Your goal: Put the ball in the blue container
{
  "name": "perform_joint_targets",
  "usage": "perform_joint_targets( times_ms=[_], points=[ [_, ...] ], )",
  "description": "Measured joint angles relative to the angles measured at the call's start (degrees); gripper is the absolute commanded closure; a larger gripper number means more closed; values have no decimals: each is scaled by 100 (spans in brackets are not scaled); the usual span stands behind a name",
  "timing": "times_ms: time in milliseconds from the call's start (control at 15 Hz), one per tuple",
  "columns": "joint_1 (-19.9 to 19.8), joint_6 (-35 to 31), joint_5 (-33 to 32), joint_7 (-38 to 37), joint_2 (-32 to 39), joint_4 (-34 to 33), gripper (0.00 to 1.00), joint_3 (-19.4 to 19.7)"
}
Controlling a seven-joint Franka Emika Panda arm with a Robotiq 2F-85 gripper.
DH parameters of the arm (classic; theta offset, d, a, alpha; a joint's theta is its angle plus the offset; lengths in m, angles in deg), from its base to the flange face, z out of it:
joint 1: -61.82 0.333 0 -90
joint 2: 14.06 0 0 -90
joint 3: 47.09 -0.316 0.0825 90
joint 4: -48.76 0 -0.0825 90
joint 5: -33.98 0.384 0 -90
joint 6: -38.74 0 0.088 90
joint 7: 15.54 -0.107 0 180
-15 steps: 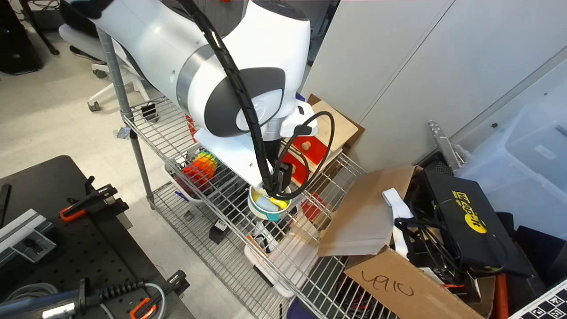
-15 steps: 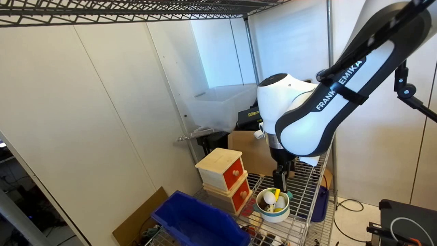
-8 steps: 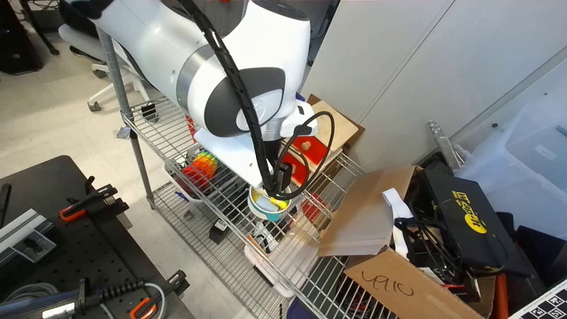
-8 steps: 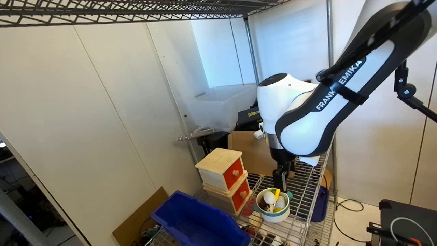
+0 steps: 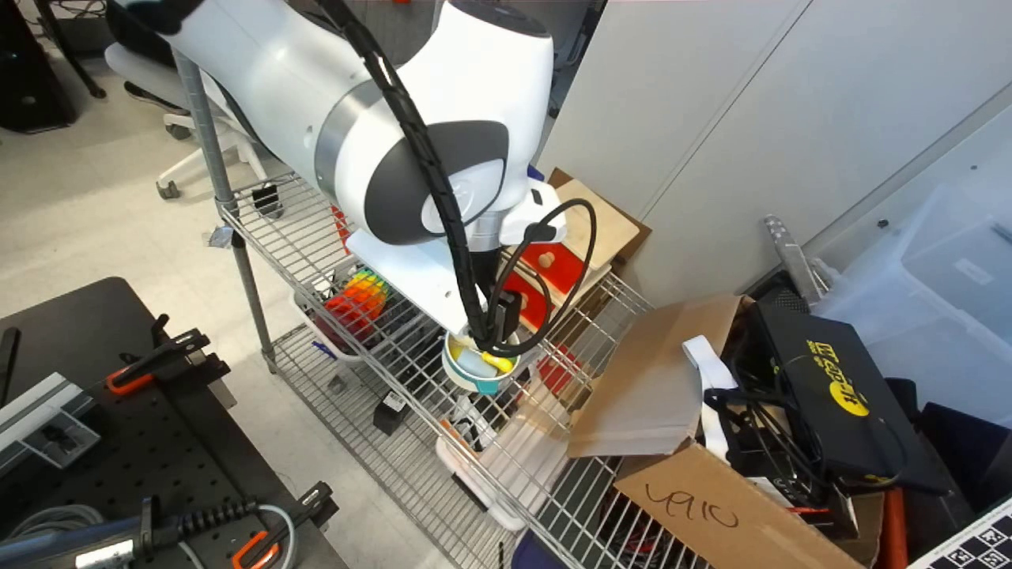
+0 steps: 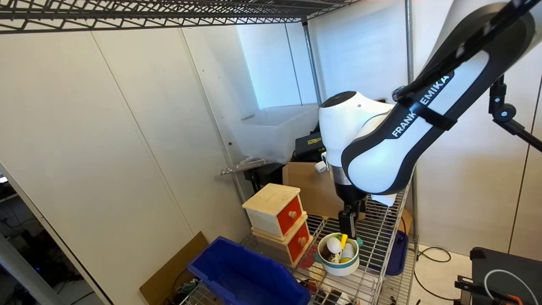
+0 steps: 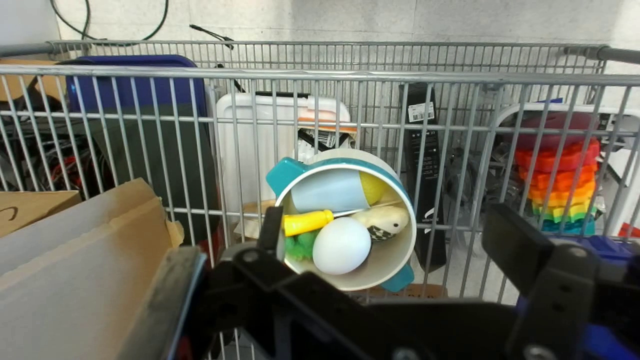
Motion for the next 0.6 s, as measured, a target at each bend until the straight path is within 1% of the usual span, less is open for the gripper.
perform_joint_targets(
  times_ms=[267,600],
  points=[
    [0,-32,14,-24,69,-7,0,2],
    [-1,-381,7,-50,369,-114,0,33]
  ],
)
